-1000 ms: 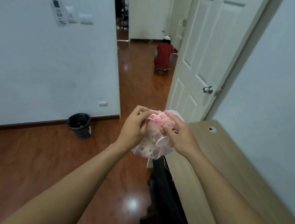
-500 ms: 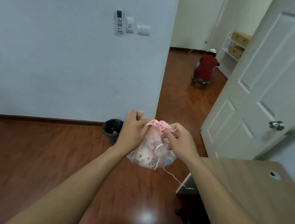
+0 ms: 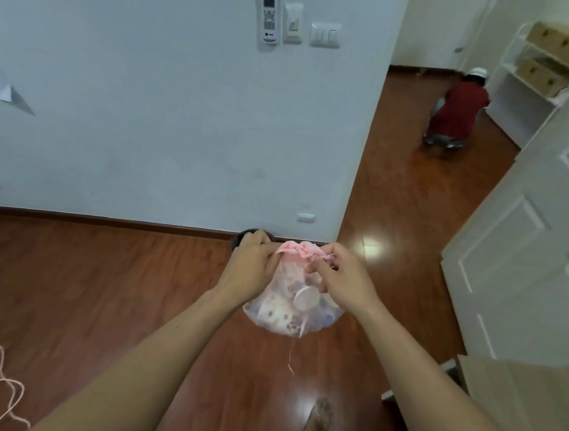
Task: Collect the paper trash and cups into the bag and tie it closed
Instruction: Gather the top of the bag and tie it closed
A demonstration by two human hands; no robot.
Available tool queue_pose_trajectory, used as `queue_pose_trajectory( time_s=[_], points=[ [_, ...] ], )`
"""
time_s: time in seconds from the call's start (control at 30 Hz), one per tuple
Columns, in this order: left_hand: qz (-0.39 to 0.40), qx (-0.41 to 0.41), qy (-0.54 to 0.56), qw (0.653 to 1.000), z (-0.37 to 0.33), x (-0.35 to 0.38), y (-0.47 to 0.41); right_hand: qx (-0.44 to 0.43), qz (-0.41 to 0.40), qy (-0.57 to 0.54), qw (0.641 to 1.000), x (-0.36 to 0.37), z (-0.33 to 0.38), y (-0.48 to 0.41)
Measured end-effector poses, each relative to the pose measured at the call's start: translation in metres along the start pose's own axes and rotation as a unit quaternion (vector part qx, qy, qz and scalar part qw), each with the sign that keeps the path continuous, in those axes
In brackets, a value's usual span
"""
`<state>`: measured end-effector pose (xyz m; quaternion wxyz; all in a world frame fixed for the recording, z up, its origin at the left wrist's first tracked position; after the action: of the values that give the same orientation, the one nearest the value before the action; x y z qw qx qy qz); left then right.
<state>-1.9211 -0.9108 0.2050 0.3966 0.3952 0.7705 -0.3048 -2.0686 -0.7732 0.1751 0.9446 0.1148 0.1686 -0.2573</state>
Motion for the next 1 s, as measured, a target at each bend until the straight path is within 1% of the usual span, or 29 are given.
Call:
queue_pose_trajectory(
  time_s=[0.1, 0.2, 0.3, 0.37, 0.43, 0.53, 0.63, 0.77, 0.87, 1.0],
  points=[
    [-0.015, -0.043, 0.028, 0.999, 0.034, 0.003, -0.031, 0.003, 0.039, 0.004, 0.999, 0.008, -0.011, -0.055],
    [-0.019, -0.09, 0.037, 0.995, 0.059, 0.008, -0.053, 0.013, 0.061, 0.01, 0.998, 0.013, -0.018, -0.102],
    [-0.037, -0.137, 0.088, 0.986, 0.082, 0.008, -0.076, 0.027, 0.086, 0.009, 0.996, 0.015, -0.022, -0.149],
    [-0.043, -0.163, 0.113, 0.979, 0.098, 0.006, -0.094, 0.022, 0.096, 0.028, 0.995, 0.015, -0.02, -0.182],
    [-0.044, -0.18, 0.116, 0.976, 0.114, 0.005, -0.11, 0.015, 0.097, 0.054, 0.994, 0.017, -0.017, -0.213],
    [-0.043, -0.198, 0.123, 0.971, 0.144, 0.0, -0.131, 0.022, 0.112, 0.077, 0.99, 0.034, -0.015, -0.254],
    [-0.015, -0.217, 0.111, 0.97, 0.186, -0.002, -0.153, 0.039, 0.135, 0.078, 0.987, 0.059, -0.016, -0.295],
    [0.011, -0.216, 0.123, 0.969, 0.253, 0.001, -0.185, 0.06, 0.153, 0.08, 0.983, 0.095, -0.022, -0.352],
    [0.05, -0.216, 0.136, 0.965, 0.304, 0.006, -0.209, 0.091, 0.146, 0.081, 0.982, 0.12, -0.029, -0.391],
    [0.065, -0.213, 0.162, 0.961, 0.361, 0.01, -0.238, 0.139, 0.143, 0.091, 0.976, 0.152, -0.038, -0.436]
  ],
)
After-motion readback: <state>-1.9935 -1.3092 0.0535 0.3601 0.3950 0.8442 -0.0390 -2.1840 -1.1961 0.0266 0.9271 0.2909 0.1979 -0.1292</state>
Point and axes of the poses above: each hand's wrist, its own y-axis away from the middle knuckle, its own x-axis out of the palm, z = x × y, the point moved 9 cm from there along -y, towards the middle knuckle, and after that the axes turned 8 degrees about z, right-handed, at the moved point
